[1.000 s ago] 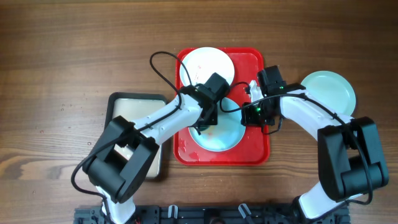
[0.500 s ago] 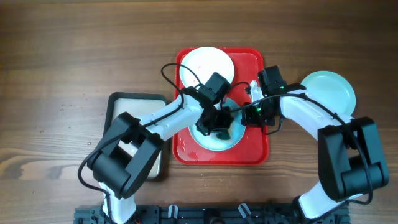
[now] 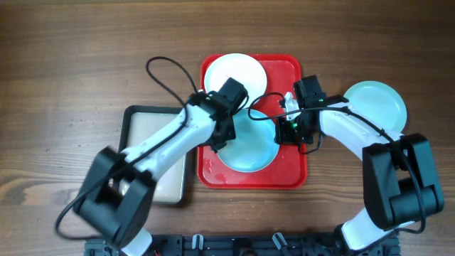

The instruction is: Clean dirty plates on tray and stack at the side

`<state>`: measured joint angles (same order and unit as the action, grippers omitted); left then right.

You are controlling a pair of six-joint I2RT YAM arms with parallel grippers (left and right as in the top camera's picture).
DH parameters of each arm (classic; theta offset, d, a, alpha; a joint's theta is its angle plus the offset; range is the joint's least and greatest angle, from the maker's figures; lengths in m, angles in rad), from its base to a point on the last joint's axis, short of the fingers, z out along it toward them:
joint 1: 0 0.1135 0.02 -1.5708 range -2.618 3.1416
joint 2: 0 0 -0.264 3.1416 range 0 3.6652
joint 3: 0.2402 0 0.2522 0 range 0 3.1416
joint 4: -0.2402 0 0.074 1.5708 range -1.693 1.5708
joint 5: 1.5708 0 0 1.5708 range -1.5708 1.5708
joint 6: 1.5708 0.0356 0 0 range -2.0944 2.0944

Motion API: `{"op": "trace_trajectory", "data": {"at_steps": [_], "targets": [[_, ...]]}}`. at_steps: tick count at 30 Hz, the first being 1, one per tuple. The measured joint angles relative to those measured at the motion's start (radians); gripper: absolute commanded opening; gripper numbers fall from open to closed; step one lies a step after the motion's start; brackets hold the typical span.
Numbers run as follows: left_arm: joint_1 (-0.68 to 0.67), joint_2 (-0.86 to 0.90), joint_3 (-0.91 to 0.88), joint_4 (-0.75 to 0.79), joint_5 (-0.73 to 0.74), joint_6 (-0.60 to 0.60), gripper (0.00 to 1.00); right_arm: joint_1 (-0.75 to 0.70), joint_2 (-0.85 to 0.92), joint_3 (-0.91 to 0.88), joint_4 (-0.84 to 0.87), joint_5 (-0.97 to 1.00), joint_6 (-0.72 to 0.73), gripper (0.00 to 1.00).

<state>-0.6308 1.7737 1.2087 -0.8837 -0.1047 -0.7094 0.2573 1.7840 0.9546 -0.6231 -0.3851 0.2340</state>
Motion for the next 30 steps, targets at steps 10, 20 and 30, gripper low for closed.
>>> {"op": "trace_trajectory", "data": {"at_steps": [10,20,30], "targets": [[0.303,-0.332,-0.066,-0.245,-0.070,0.025,0.04,0.000,0.000,0.000,0.055,0.012,-0.017,0.04],[0.425,-0.327,-0.337,0.002,0.089,0.133,0.29,0.253,-0.397,-0.001,-0.122,0.410,0.093,0.04],[0.426,-0.596,-0.315,-0.040,0.168,0.172,1.00,0.643,-0.488,0.041,-0.184,1.168,0.166,0.04]]}}
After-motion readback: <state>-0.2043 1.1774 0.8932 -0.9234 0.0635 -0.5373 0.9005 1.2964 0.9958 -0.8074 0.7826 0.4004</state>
